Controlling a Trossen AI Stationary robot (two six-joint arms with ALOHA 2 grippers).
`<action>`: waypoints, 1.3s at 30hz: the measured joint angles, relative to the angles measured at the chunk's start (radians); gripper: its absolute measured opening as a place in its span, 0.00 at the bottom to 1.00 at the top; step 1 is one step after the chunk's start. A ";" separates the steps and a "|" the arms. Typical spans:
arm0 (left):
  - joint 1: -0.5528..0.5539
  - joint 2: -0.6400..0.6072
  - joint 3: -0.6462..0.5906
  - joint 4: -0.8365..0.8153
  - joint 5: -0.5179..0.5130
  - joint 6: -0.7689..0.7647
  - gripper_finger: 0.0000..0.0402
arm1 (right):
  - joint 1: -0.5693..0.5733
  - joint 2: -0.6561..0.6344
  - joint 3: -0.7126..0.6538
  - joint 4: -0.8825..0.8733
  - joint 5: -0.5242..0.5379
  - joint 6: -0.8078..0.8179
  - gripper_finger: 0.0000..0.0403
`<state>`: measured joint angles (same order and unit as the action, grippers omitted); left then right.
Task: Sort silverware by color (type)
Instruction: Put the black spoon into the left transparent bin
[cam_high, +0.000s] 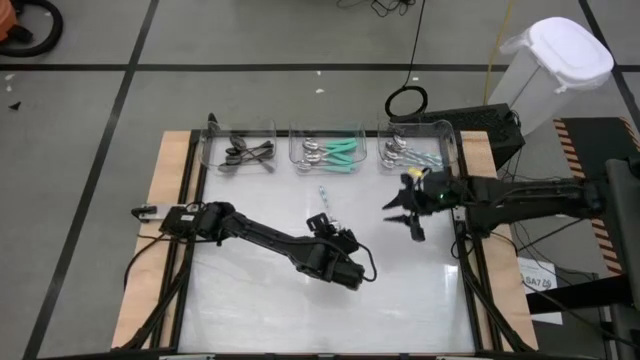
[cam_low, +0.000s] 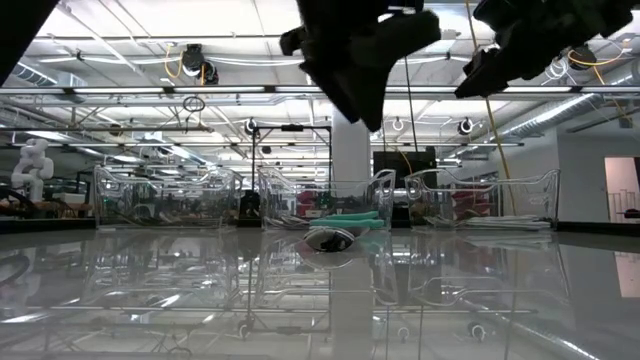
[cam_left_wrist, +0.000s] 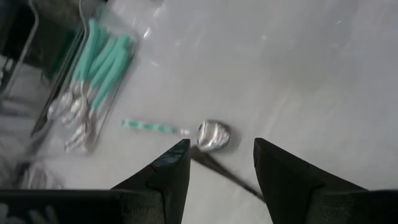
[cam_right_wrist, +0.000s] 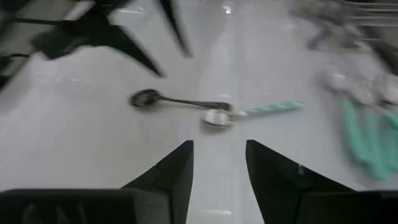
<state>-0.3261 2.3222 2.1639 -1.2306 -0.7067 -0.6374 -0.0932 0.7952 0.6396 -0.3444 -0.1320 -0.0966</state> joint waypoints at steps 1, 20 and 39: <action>-0.002 0.000 -0.011 -0.003 0.000 -0.021 0.44 | 0.024 0.006 -0.023 0.036 0.003 0.008 0.35; 0.003 0.001 -0.169 0.054 0.203 -0.309 0.43 | 0.376 0.362 -0.139 0.366 0.263 0.132 0.35; 0.046 0.037 -0.169 0.063 0.243 -0.687 0.35 | 0.403 0.470 -0.140 0.491 0.263 0.058 0.35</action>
<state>-0.2803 2.3596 1.9953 -1.1672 -0.4637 -1.3242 0.3099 1.2648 0.4999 0.1467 0.1307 -0.0385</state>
